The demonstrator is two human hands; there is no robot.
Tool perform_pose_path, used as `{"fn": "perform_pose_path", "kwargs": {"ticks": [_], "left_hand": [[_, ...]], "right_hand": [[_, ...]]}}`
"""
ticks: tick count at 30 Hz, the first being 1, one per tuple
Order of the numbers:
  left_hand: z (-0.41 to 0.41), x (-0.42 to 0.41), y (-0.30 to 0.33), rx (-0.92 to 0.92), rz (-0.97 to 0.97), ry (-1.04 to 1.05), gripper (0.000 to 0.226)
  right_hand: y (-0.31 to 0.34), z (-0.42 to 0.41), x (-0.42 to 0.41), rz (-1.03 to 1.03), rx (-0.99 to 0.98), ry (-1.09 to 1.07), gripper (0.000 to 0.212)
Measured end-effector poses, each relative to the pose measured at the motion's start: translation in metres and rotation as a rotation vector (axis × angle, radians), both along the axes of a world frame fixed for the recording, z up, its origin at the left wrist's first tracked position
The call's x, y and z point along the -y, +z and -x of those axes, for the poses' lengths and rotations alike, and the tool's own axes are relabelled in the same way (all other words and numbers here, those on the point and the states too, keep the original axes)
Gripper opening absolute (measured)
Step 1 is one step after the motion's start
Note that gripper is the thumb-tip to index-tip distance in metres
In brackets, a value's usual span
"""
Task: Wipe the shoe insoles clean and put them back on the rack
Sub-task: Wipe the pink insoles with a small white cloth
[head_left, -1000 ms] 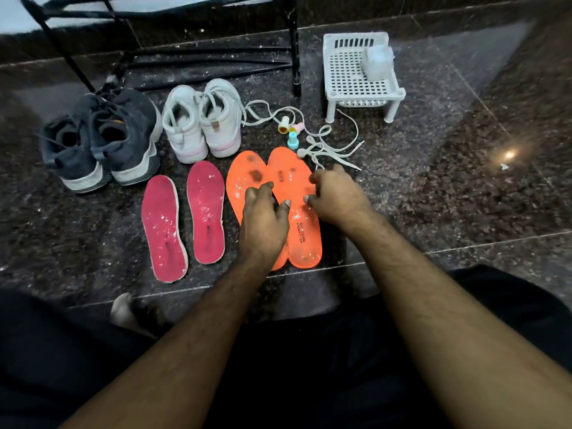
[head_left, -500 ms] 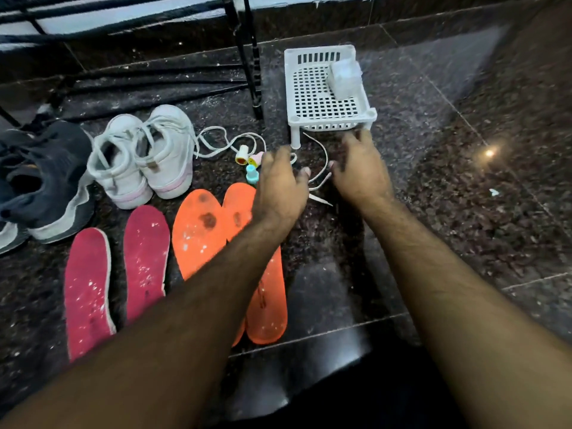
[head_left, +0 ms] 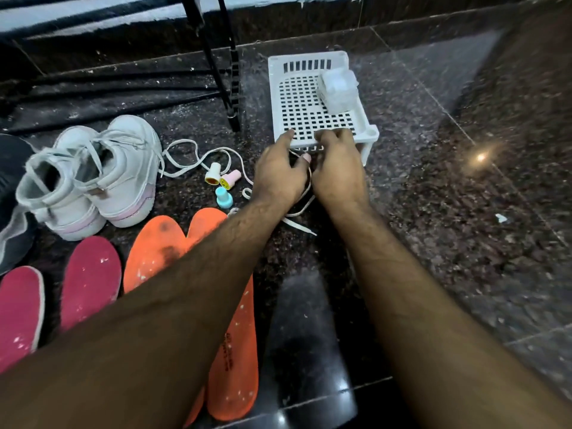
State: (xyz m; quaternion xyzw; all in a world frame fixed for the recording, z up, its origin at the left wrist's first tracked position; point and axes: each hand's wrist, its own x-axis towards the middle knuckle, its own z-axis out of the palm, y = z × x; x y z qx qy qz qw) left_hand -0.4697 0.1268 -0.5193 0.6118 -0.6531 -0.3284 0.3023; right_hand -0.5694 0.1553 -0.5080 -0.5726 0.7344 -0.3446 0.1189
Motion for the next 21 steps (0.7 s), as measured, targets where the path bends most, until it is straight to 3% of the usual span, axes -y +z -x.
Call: {"fn": "perform_pose_path", "kwargs": {"ticks": [14, 21], "left_hand": [[0.001, -0.131, 0.038, -0.071, 0.039, -0.145, 0.039], [-0.016, -0.191, 0.041, -0.049, 0.019, -0.118, 0.036]], "right_hand": [[0.052, 0.019, -0.136, 0.015, 0.049, -0.263, 0.046], [0.068, 0.007, -0.193, -0.106, 0.170, -0.281, 0.030]]}}
